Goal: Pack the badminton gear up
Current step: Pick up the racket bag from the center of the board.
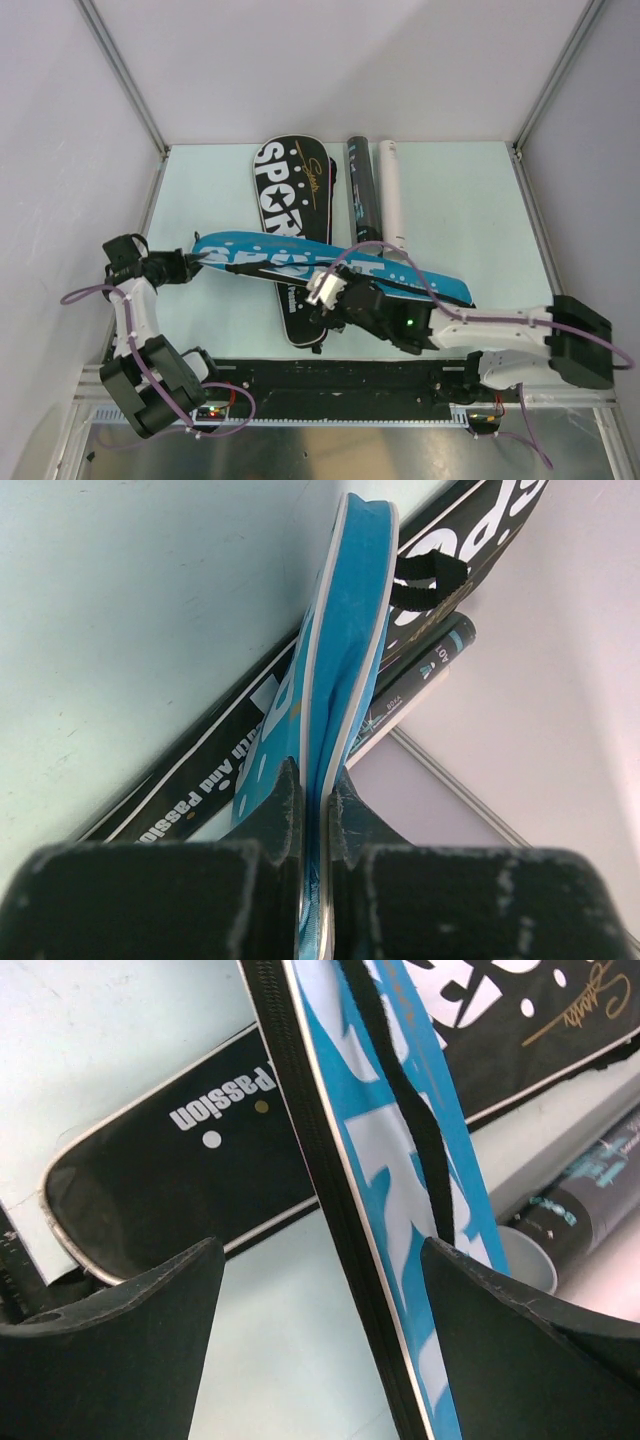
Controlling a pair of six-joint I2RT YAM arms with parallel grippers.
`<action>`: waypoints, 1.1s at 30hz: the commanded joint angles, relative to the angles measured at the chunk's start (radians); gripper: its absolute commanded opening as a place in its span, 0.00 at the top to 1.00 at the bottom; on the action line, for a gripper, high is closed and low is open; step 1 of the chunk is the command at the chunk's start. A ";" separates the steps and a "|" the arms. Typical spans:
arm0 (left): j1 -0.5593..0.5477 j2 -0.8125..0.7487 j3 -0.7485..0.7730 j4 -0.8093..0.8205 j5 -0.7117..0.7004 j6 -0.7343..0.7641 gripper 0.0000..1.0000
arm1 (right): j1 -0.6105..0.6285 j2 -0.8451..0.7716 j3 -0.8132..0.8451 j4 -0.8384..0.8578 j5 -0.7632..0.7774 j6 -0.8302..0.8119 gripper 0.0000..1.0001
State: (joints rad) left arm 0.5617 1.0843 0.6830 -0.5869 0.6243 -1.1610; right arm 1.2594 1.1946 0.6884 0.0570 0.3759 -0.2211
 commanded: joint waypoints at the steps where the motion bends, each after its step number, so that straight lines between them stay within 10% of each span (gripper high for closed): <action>1: 0.008 -0.012 0.016 -0.078 0.050 -0.037 1.00 | 0.016 0.139 0.096 0.149 0.061 -0.144 0.15; 9: 0.008 -0.003 0.033 -0.078 0.057 -0.029 1.00 | 0.005 0.289 0.140 0.188 0.096 -0.178 0.24; 14: 0.008 0.000 0.056 -0.080 0.066 -0.031 1.00 | -0.006 0.298 0.140 0.199 0.084 -0.169 0.69; 18: 0.008 0.002 0.071 -0.079 0.083 -0.029 0.77 | 0.012 0.265 0.149 0.196 0.103 -0.186 0.97; 28: -0.013 0.015 0.335 -0.078 0.144 0.075 0.08 | 0.041 0.086 0.286 -0.177 0.080 0.047 1.00; 33: -0.025 0.010 0.408 -0.079 0.162 0.161 0.01 | 0.029 0.033 0.340 -0.281 0.037 0.173 1.00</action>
State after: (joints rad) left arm 0.5449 1.1156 1.0248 -0.6666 0.7307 -1.0897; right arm 1.2900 1.2984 0.9421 -0.1577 0.4477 -0.1928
